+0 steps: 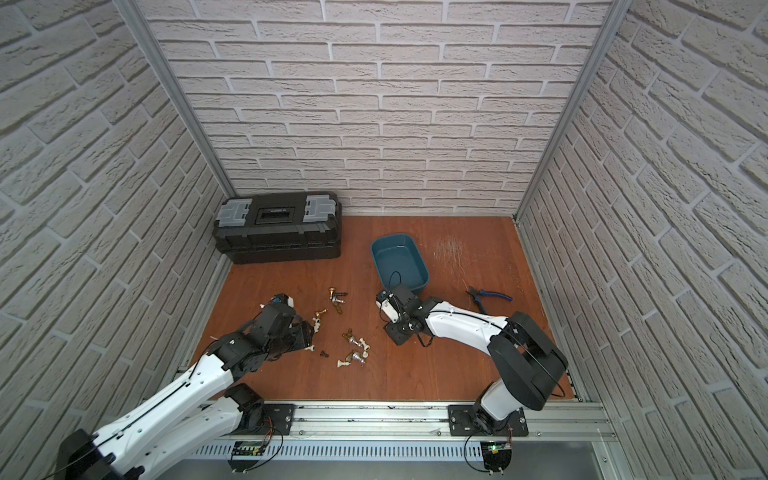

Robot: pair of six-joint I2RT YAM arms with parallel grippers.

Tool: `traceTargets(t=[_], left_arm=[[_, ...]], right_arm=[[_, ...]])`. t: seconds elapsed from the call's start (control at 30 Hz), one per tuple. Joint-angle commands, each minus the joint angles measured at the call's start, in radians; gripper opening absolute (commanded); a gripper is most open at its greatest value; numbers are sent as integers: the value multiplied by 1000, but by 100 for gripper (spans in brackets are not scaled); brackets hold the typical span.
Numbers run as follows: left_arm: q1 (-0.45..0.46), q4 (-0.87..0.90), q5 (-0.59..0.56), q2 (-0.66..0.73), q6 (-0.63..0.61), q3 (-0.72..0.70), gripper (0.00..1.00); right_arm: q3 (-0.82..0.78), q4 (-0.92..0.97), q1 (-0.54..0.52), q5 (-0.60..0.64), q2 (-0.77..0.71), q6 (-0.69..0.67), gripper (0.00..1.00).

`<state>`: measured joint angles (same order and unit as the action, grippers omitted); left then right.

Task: Put the chess pieces into the storage box
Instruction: Pick up the chess piece at the center of the board.

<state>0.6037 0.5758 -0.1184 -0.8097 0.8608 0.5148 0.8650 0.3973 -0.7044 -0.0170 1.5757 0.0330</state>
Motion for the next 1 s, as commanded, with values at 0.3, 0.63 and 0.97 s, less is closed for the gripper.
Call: traceTargets(t=[0.3,0.63,0.97], left_arm=[[7,-78,21,-69,-10,21,63],[9,-64,13,-28,-8,19,64],[8,-19,-21,28,-15,47,64]], right_arm=[[56,-29,-13,14,96,-41,48],[31,-27,-23,22,93,19,32],[54,19,-27,-9,50,25,14]])
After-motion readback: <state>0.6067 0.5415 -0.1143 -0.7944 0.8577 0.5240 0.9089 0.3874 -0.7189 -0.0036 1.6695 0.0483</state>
